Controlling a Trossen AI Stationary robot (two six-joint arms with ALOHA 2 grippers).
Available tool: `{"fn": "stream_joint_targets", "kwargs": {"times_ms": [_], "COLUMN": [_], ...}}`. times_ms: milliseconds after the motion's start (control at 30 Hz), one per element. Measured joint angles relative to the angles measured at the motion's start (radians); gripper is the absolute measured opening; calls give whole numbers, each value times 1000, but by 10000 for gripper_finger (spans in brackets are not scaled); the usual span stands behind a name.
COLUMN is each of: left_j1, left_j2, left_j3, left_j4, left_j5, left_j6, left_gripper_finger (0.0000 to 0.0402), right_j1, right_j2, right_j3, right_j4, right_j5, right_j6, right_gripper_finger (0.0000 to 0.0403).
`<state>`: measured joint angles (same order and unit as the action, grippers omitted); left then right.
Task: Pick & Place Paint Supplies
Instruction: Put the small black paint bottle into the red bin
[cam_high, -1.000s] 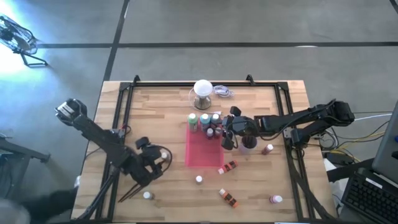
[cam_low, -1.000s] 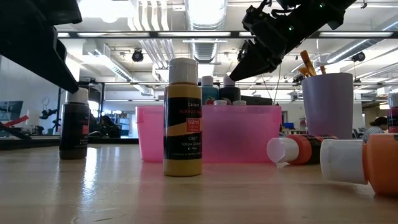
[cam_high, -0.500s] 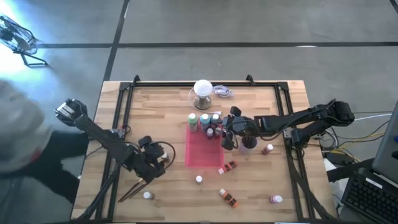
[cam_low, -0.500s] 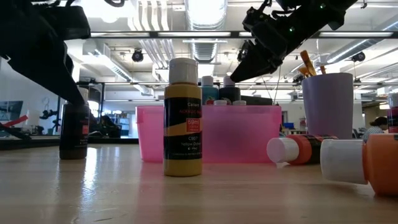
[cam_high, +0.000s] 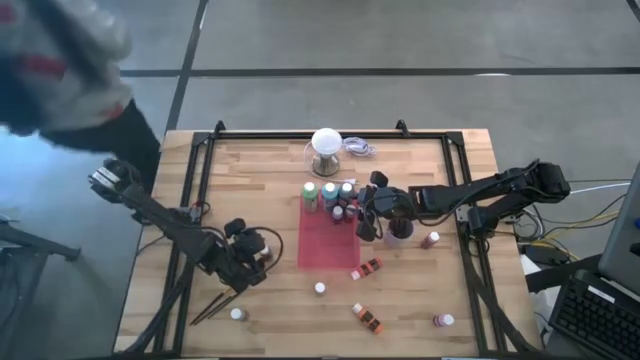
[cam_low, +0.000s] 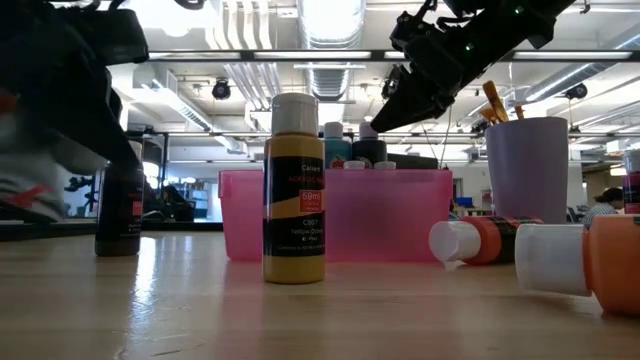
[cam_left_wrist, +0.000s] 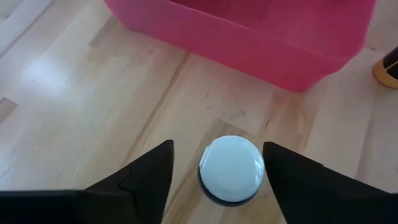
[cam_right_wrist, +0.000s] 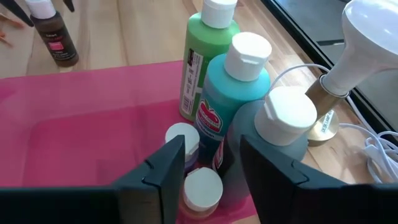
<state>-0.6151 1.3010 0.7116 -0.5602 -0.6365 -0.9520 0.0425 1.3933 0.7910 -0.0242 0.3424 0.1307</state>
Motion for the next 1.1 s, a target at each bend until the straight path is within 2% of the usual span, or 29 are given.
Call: {"fn": "stream_joint_targets", "kwargs": {"times_ms": [433, 767, 967, 1100], "left_j1": [0, 0, 1, 4], "left_j2": [0, 0, 0, -1], "left_j3": [0, 0, 27, 83], "left_j4": [3, 3, 0, 7], "left_j5": [1, 3, 26, 25], "left_j6": [-10, -37, -44, 10], "left_gripper_finger": [125, 137, 124, 128], "right_j1": [0, 0, 0, -1], "right_j2": [0, 0, -18, -26], "right_j3": [-6, -9, -10, -10], "right_j4": [0, -7, -31, -30], "right_j5": [0, 2, 112, 131], "right_j6": [-1, -3, 5, 5], "right_gripper_finger": [105, 66, 56, 62]}}
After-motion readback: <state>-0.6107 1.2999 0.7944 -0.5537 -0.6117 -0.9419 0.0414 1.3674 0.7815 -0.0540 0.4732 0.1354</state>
